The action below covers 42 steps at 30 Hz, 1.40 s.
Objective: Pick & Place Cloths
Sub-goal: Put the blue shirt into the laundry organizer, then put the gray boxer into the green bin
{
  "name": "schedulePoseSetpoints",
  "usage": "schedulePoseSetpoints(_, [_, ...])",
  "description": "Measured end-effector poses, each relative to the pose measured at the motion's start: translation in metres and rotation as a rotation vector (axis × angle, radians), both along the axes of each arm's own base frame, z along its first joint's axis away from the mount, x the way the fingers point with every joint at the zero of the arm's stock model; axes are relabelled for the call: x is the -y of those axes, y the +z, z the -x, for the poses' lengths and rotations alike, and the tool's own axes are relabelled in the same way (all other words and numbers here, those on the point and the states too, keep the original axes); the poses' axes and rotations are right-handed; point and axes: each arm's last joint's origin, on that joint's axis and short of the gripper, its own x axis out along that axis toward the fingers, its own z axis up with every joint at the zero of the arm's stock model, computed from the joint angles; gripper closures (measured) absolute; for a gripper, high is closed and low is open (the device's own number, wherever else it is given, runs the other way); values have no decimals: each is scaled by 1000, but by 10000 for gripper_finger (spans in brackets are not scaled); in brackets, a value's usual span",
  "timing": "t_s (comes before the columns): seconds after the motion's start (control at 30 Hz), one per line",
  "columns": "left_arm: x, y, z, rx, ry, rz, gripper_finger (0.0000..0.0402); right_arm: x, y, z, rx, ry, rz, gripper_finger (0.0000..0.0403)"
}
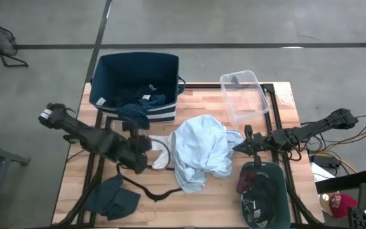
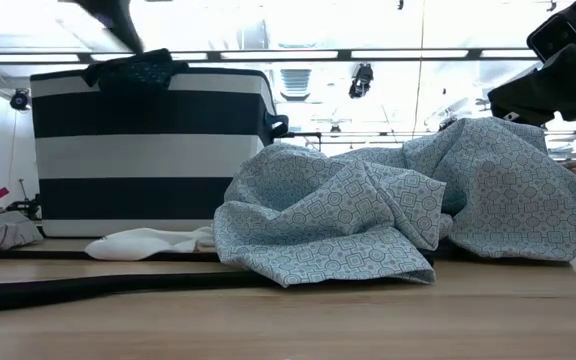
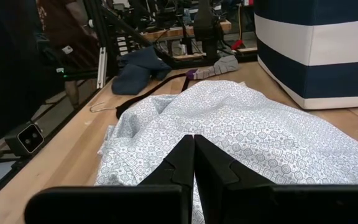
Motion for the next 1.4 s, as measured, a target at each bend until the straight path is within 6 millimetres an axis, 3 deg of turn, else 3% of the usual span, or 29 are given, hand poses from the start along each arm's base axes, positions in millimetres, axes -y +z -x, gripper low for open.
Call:
schedulePoseSetpoints(0.23, [-15,-62,15,-184,132,-162,397,0,0,0,0,0,0,394])
schedulePoseSetpoints(0.4, [-31,-66,29,-214,227,-337,397,0,0,0,0,0,0,394])
schedulePoseSetpoints(0.57, [-31,-42,27,-126,230,-379,397,0,0,0,0,0,0,394])
schedulePoseSetpoints(0.77, [-34,6,28,53,229,-467,397,0,0,0,0,1,0,394])
schedulePoseSetpoints(0.93, [-52,38,39,194,294,-596,397,0,0,0,0,1,0,394])
schedulePoseSetpoints(1.07, [-72,63,55,317,439,-514,397,0,0,0,0,1,0,394])
schedulePoseSetpoints(1.2, [-73,73,63,389,473,-322,397,0,0,0,0,0,0,394])
schedulePoseSetpoints(1.4, [-49,70,62,403,298,-193,396,0,0,0,0,1,0,394])
